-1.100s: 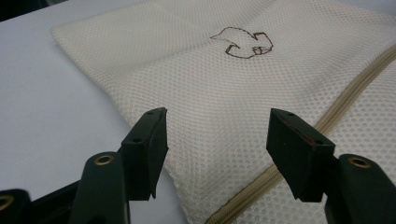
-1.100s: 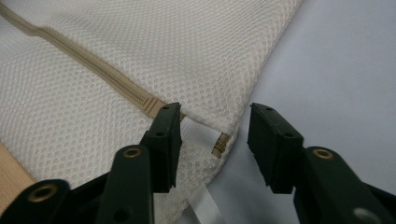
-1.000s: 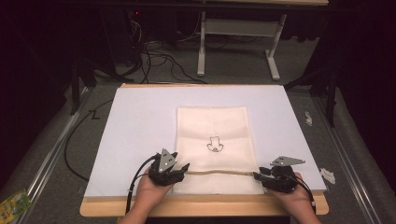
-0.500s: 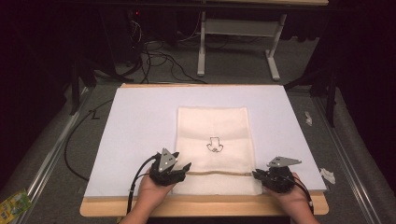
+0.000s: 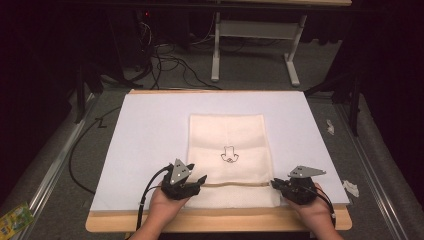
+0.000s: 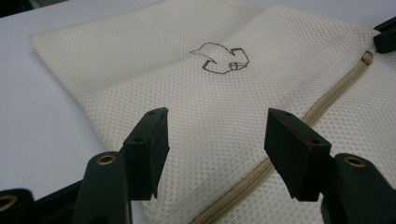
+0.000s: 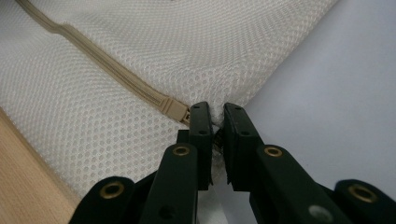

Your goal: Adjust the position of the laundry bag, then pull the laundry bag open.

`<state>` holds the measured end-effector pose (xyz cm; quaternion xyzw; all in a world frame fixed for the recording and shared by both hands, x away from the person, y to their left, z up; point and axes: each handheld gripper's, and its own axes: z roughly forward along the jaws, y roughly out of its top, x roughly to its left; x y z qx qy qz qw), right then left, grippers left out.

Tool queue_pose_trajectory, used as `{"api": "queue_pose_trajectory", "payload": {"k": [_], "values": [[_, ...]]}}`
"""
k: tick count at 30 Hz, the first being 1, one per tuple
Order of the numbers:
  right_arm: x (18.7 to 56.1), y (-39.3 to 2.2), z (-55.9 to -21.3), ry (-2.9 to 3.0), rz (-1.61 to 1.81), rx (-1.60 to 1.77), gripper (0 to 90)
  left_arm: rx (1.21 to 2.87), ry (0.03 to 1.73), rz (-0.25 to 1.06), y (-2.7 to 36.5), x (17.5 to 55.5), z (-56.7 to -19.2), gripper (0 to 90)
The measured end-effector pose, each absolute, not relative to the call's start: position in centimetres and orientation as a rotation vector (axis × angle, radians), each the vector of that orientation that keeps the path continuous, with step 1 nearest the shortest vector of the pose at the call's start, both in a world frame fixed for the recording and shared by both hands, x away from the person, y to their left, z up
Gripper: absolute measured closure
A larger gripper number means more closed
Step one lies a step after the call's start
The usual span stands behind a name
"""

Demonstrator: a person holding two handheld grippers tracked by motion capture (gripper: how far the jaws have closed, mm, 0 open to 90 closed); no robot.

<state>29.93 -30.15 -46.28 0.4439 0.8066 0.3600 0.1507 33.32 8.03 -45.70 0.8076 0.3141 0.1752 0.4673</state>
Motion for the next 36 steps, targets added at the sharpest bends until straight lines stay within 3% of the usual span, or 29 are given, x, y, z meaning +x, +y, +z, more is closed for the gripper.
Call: {"api": "queue_pose_trajectory", "payload": {"k": [6,20,26,36], "values": [[29.6,-30.3,-45.6,2.277,1.075,1.234,84.1,1.954,0.753,0.340,6.5,33.4,-44.8,43.2],[29.9,-30.9,-44.3,2.224,1.170,1.185,84.5,1.931,0.655,-0.076,-2.3,32.3,-44.9,57.9],[29.7,-30.7,-44.0,2.210,1.188,1.164,84.7,1.967,0.650,-0.079,-5.3,32.7,-46.3,63.6],[28.9,-29.4,-43.4,2.217,1.216,1.077,84.9,1.923,0.644,-0.047,-6.0,33.4,-46.9,73.6]]}}
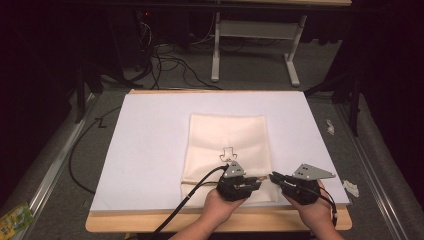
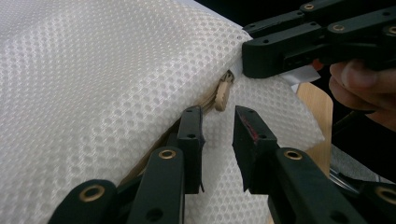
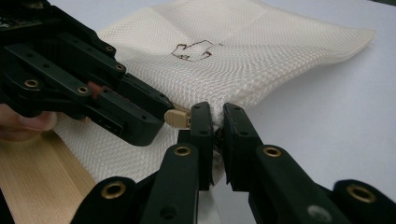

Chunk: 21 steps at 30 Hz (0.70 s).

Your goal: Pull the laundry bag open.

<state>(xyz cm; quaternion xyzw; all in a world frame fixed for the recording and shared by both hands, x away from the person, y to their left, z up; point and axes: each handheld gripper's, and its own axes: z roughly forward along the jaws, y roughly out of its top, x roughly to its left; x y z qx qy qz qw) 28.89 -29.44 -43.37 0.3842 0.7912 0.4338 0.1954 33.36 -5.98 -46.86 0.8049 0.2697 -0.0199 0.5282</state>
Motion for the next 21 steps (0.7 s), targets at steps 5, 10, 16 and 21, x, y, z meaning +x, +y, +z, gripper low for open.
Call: {"api": "queue_pose_trajectory", "payload": {"k": [5,10,16,21], "values": [[28.8,-29.0,-43.3,2.222,1.211,1.058,84.8,1.917,0.629,-0.032,-6.1,33.2,-46.9,76.7],[28.7,-28.3,-43.4,2.239,1.206,1.027,84.9,1.921,0.612,-0.036,-6.1,33.1,-46.8,80.7],[28.5,-28.0,-43.4,2.249,1.197,1.005,84.9,1.934,0.595,0.006,-6.0,32.9,-46.7,87.0],[28.5,-28.1,-43.4,2.247,1.198,1.007,84.9,1.941,0.596,-0.002,-5.8,32.9,-46.7,87.3]]}}
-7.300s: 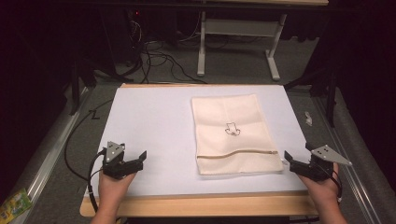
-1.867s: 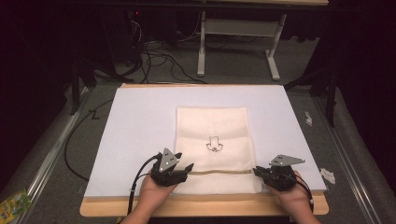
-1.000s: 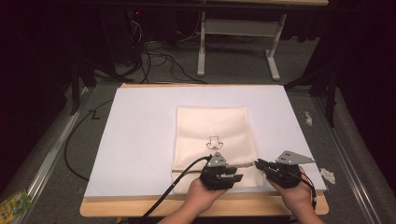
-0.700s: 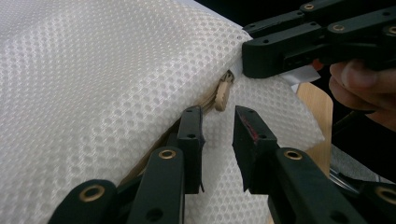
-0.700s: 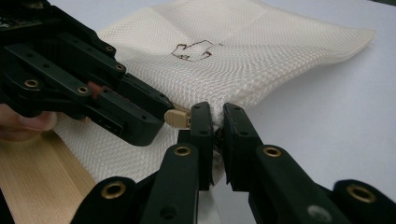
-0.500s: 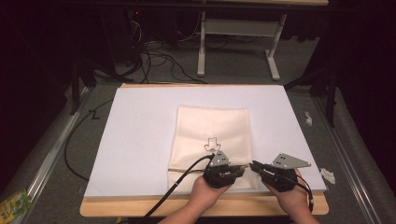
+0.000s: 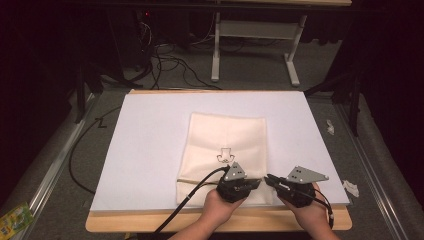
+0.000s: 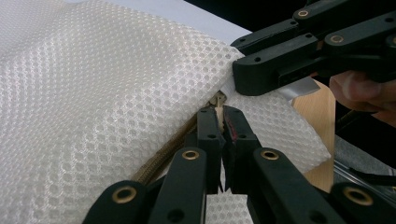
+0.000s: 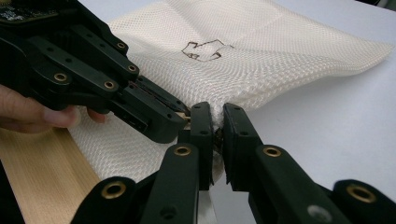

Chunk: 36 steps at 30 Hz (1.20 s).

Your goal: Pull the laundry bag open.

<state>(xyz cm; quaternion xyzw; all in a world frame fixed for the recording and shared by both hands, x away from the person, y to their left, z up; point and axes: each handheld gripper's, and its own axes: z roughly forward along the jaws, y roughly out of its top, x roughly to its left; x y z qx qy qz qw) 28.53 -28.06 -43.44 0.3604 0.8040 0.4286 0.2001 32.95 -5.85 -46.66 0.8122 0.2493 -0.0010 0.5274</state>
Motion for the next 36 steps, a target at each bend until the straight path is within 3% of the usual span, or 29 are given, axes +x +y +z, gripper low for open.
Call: {"api": "queue_pose_trajectory", "payload": {"k": [11,17,20,24,36], "values": [[28.4,-27.8,-43.3,2.236,1.185,1.005,85.6,1.949,0.614,-0.052,-5.5,33.4,-46.5,87.6],[28.3,-27.8,-43.1,2.220,1.193,1.016,86.2,1.962,0.634,-0.006,-5.0,33.5,-46.3,87.9],[28.4,-29.8,-42.5,2.114,1.199,1.092,86.3,1.924,0.742,-0.056,-2.8,34.9,-47.2,87.8],[28.7,-32.3,-43.0,2.094,1.209,1.151,86.1,1.920,0.764,-0.057,-1.4,35.4,-47.3,87.7],[29.2,-33.5,-42.9,2.047,1.176,1.209,86.0,1.934,0.841,-0.026,0.5,36.2,-47.3,87.6]]}}
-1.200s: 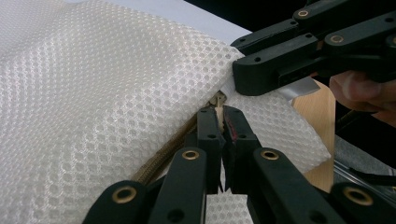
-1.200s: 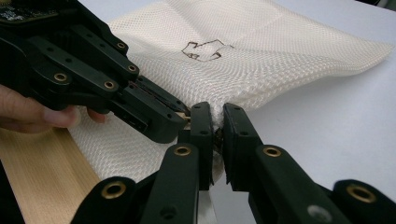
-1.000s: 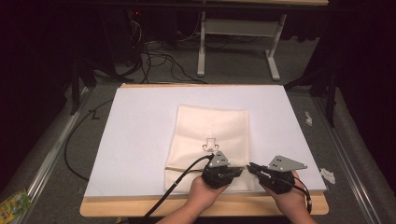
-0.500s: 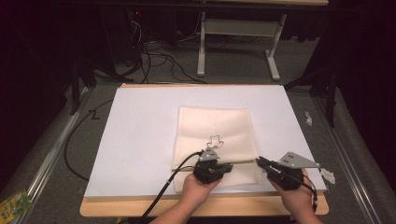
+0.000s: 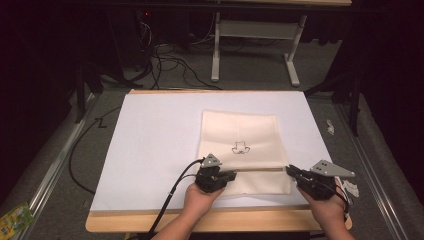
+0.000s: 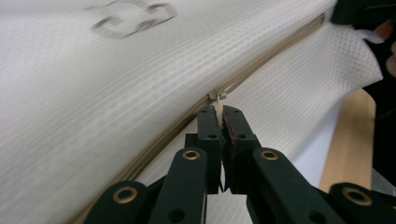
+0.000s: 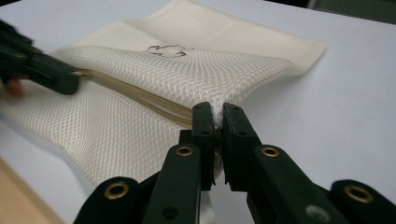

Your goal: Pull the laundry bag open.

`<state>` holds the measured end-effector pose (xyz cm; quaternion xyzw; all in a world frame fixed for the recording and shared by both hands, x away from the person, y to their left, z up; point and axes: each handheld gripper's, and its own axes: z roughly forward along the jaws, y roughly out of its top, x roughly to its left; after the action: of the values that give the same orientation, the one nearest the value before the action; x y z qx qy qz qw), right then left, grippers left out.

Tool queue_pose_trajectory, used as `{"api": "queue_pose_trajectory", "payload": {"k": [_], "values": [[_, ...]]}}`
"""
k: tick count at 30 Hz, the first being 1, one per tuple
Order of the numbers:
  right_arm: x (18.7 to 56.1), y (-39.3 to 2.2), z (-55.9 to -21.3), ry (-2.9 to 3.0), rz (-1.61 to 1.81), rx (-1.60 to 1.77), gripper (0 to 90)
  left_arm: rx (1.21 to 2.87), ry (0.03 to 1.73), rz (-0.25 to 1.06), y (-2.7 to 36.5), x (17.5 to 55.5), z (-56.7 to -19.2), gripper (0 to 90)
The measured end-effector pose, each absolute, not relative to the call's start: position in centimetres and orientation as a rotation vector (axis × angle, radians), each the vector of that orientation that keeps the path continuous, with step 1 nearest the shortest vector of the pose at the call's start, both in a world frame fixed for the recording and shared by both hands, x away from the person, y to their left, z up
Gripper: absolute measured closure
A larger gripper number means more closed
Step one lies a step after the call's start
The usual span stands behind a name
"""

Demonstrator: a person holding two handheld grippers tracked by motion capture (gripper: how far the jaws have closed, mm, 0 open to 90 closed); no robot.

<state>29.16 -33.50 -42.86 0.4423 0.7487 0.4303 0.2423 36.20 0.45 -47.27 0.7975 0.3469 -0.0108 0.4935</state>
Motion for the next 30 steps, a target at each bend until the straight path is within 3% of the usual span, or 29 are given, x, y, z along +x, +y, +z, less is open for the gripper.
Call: {"api": "queue_pose_trajectory", "payload": {"k": [10,14,22,24,25,26,28,29,30], "values": [[30.0,-37.5,-43.8,2.000,1.175,1.354,85.9,2.036,0.920,0.065,8.4,35.1,-46.9,87.6],[30.2,-35.6,-44.0,2.048,1.112,1.300,85.8,2.033,0.936,0.027,9.5,34.8,-47.1,87.5],[30.3,-35.8,-45.0,2.108,1.123,1.319,81.6,2.062,0.885,0.111,9.5,34.7,-47.1,85.9],[30.4,-36.0,-45.1,2.102,1.135,1.325,76.9,2.030,0.876,0.132,9.8,34.8,-46.8,77.1],[30.3,-36.2,-45.1,2.090,1.165,1.331,66.9,2.001,0.879,0.147,10.2,34.9,-46.7,64.4],[30.3,-36.2,-45.1,2.090,1.165,1.331,66.9,1.972,0.881,0.177,10.6,35.1,-46.4,64.4],[30.2,-36.5,-44.9,2.057,1.190,1.308,56.5,1.913,0.899,0.249,11.8,35.3,-45.9,54.5],[30.1,-37.0,-44.7,2.004,1.184,1.305,44.0,1.873,0.922,0.333,13.4,35.6,-45.4,48.6],[30.1,-37.0,-44.7,2.004,1.184,1.305,44.0,1.873,0.922,0.333,13.4,35.6,-45.4,45.2]]}}
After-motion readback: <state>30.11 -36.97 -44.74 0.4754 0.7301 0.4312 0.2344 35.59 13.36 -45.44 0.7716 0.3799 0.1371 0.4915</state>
